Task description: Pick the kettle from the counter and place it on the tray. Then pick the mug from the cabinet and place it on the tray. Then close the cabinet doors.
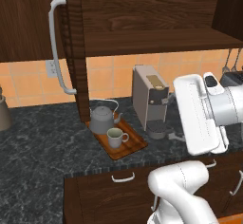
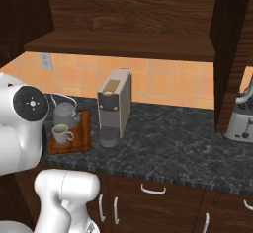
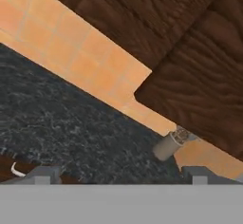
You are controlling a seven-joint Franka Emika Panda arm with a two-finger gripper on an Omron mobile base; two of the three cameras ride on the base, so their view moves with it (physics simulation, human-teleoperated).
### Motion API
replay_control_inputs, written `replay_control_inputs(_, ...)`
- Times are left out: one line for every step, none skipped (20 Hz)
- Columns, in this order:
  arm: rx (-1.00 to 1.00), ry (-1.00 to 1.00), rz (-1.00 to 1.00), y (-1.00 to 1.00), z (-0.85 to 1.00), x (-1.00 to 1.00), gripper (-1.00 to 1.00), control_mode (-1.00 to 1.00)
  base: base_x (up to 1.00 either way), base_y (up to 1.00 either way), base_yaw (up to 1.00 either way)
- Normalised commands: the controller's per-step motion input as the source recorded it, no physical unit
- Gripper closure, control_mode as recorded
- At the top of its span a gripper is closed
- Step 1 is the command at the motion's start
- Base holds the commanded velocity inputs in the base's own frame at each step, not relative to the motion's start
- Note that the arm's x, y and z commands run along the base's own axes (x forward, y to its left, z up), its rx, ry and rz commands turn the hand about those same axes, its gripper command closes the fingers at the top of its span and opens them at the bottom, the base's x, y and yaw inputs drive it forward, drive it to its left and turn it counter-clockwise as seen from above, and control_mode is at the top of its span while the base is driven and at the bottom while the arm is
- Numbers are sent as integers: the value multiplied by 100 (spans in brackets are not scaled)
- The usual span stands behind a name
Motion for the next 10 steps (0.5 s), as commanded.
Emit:
replay_control_inputs(0,-30,32,3,25,-34,-100,-100,0,0,0)
replay_control_inputs(0,-29,31,4,28,-33,-100,-100,0,0,0)
replay_control_inputs(0,-30,30,10,31,-29,-100,-100,0,0,0)
replay_control_inputs(-1,-31,31,18,33,-22,-100,-100,0,0,0)
replay_control_inputs(-1,-32,29,25,33,-23,-100,-100,0,0,0)
replay_control_inputs(0,-30,25,31,30,-25,-100,-100,0,0,0)
replay_control_inputs(0,-32,24,39,29,-34,-100,-100,0,0,0)
replay_control_inputs(0,-32,23,42,26,-36,-100,-100,0,0,0)
replay_control_inputs(0,-31,21,44,22,-33,-100,-100,0,0,0)
replay_control_inputs(0,-32,17,48,18,-32,-100,-100,0,0,0)
